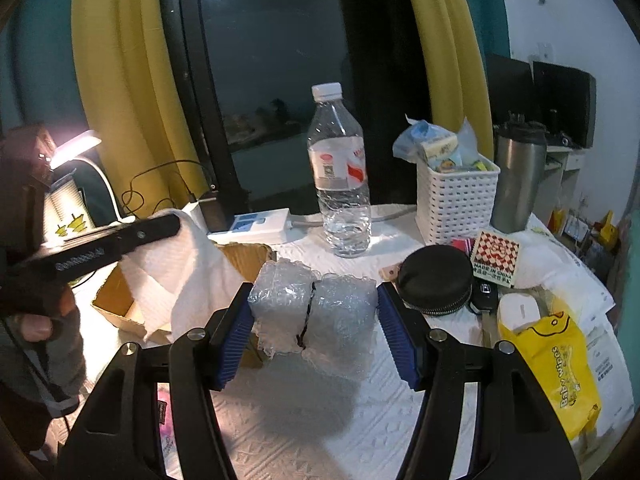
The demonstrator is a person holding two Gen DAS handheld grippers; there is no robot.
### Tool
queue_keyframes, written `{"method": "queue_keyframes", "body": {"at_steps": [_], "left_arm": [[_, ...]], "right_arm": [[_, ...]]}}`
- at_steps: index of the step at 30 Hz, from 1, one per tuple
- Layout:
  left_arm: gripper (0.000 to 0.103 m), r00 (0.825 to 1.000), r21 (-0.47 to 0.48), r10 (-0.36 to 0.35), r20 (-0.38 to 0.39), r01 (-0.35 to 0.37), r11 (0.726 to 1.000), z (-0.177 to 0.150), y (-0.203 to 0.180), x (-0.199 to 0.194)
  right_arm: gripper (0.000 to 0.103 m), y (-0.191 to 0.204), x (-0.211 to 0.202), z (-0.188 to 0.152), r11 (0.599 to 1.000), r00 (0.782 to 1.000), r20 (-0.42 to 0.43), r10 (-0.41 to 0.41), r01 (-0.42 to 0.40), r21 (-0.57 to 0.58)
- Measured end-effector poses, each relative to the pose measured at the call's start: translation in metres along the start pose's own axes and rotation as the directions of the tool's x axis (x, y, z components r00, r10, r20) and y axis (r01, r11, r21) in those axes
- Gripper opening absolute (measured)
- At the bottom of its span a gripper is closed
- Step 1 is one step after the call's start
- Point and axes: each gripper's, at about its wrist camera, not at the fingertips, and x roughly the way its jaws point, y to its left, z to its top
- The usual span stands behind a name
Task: Organize soft objects
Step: 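Lower the bubble wrap into the box and open the right gripper while the left releases the towel inside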
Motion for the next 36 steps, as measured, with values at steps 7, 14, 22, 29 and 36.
{"method": "queue_keyframes", "body": {"at_steps": [7,14,22,29,36], "left_arm": [[0.034,0.984,0.017,0.006,-0.180,-0.003,1.000,-0.017,-0.005,0.048],[0.082,0.990,0.023,-0.044,-0.136,0.048,0.999,-0.012,-0.011,0.020],[0.096,0.987,-0.001,-0.133,-0.087,0.133,0.991,-0.013,0.001,-0.029],[0.099,0.981,-0.071,-0.177,-0.080,0.171,0.983,-0.023,0.035,-0.046],[0.100,0.976,-0.149,-0.219,-0.008,0.216,0.965,-0.029,0.071,-0.072]], "right_arm": [[0.065,-0.013,-0.002,-0.004,0.999,1.000,-0.003,-0.019,0.019,0.032],[0.065,-0.009,-0.012,-0.003,0.998,0.999,0.003,-0.043,0.043,0.037],[0.065,0.019,-0.031,0.003,0.998,0.998,0.026,-0.059,0.059,0.011],[0.065,0.050,-0.032,0.005,0.999,0.998,0.034,-0.046,0.046,-0.013],[0.065,0.080,-0.001,0.003,0.999,1.000,-0.028,0.014,-0.015,-0.034]]}}
